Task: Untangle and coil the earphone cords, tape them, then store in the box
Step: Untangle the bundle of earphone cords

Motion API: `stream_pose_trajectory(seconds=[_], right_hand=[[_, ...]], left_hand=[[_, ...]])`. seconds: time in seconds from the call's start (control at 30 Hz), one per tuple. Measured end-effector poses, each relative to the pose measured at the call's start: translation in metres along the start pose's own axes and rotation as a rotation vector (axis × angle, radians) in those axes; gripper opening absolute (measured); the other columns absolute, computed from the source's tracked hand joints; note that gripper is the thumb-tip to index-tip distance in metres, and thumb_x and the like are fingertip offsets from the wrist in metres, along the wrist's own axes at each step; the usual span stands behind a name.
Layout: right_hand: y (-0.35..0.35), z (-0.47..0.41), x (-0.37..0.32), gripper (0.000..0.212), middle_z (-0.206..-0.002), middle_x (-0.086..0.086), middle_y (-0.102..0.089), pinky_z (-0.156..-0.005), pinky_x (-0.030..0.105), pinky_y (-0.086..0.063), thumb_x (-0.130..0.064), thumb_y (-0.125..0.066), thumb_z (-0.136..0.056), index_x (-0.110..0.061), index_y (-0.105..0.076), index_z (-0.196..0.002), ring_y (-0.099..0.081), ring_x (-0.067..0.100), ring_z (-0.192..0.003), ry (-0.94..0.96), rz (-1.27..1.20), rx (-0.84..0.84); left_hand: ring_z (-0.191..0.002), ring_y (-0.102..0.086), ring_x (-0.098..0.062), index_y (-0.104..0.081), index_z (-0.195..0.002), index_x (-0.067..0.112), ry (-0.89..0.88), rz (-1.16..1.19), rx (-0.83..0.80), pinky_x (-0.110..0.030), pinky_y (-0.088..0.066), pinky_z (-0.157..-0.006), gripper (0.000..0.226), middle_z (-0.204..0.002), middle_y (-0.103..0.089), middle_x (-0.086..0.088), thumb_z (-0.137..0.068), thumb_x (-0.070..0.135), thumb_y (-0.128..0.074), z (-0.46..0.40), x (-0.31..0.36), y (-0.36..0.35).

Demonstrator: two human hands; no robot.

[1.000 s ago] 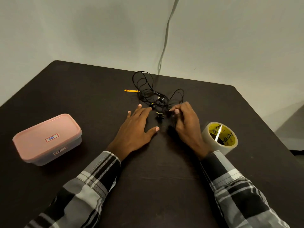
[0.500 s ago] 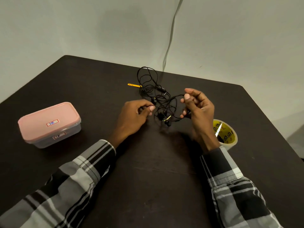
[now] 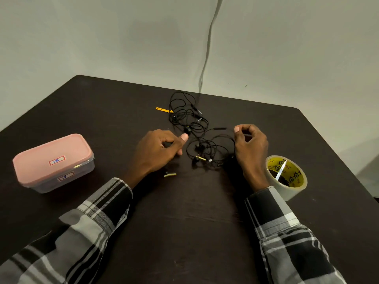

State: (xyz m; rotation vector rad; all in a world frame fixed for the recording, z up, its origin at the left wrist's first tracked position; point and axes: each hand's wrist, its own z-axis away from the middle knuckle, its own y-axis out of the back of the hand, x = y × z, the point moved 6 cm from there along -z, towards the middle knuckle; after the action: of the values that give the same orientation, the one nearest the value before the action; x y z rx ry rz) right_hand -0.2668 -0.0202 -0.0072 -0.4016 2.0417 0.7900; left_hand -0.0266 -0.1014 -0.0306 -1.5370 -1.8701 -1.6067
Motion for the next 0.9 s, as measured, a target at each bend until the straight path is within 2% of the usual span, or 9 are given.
stream_pose_trajectory(seconds=[0.1,0.2,0.33,0.4,0.5,0.57,0.63,0.77,0.9], right_hand=[[-0.002,0.001,-0.007,0.009,-0.081,-0.005,-0.067,-0.071,0.031,-0.056,-0.026,-0.058,-0.099,-0.022,-0.065,-0.094,-0.066,0.01,-0.076,0.035,-0.095,-0.021],[-0.008,0.001,-0.012,0.017,-0.072,-0.001,-0.068,-0.072,0.036,-0.061,-0.035,-0.057,-0.099,-0.023,-0.065,-0.09,-0.069,0.015,-0.073,0.038,-0.173,-0.133],[-0.017,0.008,-0.019,0.026,-0.078,0.003,-0.074,-0.072,0.034,-0.059,-0.044,-0.061,-0.095,-0.019,-0.07,-0.093,-0.073,0.014,-0.076,0.033,-0.212,-0.342],[-0.025,0.011,-0.02,0.022,-0.087,0.001,-0.076,-0.077,0.029,-0.058,-0.037,-0.071,-0.089,-0.017,-0.072,-0.098,-0.073,0.011,-0.084,0.04,-0.174,-0.513],[-0.039,0.017,-0.017,0.027,-0.098,-0.003,-0.074,-0.089,0.028,-0.057,-0.013,-0.081,-0.08,-0.017,-0.072,-0.105,-0.071,0.009,-0.093,0.108,0.009,-0.732],[-0.038,0.015,-0.017,0.024,-0.094,-0.005,-0.073,-0.088,0.031,-0.058,-0.005,-0.077,-0.082,-0.019,-0.073,-0.1,-0.07,0.009,-0.09,0.166,0.114,-0.673],[-0.03,0.011,-0.021,0.017,-0.087,-0.005,-0.072,-0.077,0.027,-0.059,-0.005,-0.073,-0.087,-0.02,-0.073,-0.095,-0.069,0.007,-0.081,0.183,0.109,-0.562],[-0.011,0.005,-0.032,0.013,-0.081,0.005,-0.07,-0.06,0.019,-0.055,-0.005,-0.062,-0.096,-0.015,-0.069,-0.095,-0.066,0.007,-0.064,0.139,-0.198,-0.335],[0.004,0.0,-0.027,0.01,-0.079,0.008,-0.069,-0.057,0.026,-0.057,-0.011,-0.057,-0.099,-0.01,-0.067,-0.101,-0.064,0.011,-0.058,0.029,-0.318,-0.092]], left_hand=[[-0.084,-0.059,0.0,-0.073,-0.077,0.03,-0.045,-0.117,0.05,-0.03,-0.047,-0.074,0.043,-0.086,-0.07,0.019,-0.084,0.066,-0.05,-0.001,0.006,0.002],[-0.091,-0.059,-0.001,-0.074,-0.092,0.031,-0.104,-0.099,0.051,-0.032,-0.05,-0.079,0.03,-0.091,-0.07,0.02,-0.084,0.056,-0.061,0.0,0.023,-0.005],[-0.097,-0.053,-0.002,-0.067,-0.114,0.037,-0.141,-0.242,-0.067,-0.03,-0.045,-0.075,0.042,-0.1,-0.066,0.02,-0.081,0.063,-0.063,0.006,0.045,-0.03],[-0.099,-0.049,-0.004,-0.065,-0.116,0.037,-0.124,-0.309,-0.113,-0.029,-0.041,-0.072,0.043,-0.101,-0.063,0.019,-0.081,0.061,-0.065,0.007,0.045,-0.037],[-0.099,-0.047,-0.006,-0.07,-0.103,0.033,-0.107,-0.282,-0.141,-0.032,-0.045,-0.074,0.029,-0.099,-0.063,0.016,-0.082,0.052,-0.069,0.007,0.04,-0.039],[-0.097,-0.047,-0.005,-0.072,-0.097,0.033,-0.094,-0.229,-0.14,-0.035,-0.048,-0.076,0.02,-0.095,-0.063,0.016,-0.081,0.044,-0.072,0.006,0.037,-0.037],[-0.095,-0.049,-0.006,-0.073,-0.093,0.032,-0.081,-0.184,-0.124,-0.036,-0.049,-0.077,0.013,-0.092,-0.064,0.016,-0.082,0.038,-0.073,0.005,0.034,-0.034],[-0.09,-0.051,-0.007,-0.07,-0.086,0.033,-0.065,-0.148,-0.083,-0.038,-0.05,-0.076,0.002,-0.088,-0.062,0.019,-0.085,0.034,-0.069,0.002,0.026,-0.029],[-0.096,-0.051,-0.003,-0.069,-0.098,0.039,-0.102,-0.147,-0.199,-0.033,-0.048,-0.079,0.032,-0.093,-0.063,0.022,-0.076,0.062,-0.068,0.003,0.024,-0.033]])
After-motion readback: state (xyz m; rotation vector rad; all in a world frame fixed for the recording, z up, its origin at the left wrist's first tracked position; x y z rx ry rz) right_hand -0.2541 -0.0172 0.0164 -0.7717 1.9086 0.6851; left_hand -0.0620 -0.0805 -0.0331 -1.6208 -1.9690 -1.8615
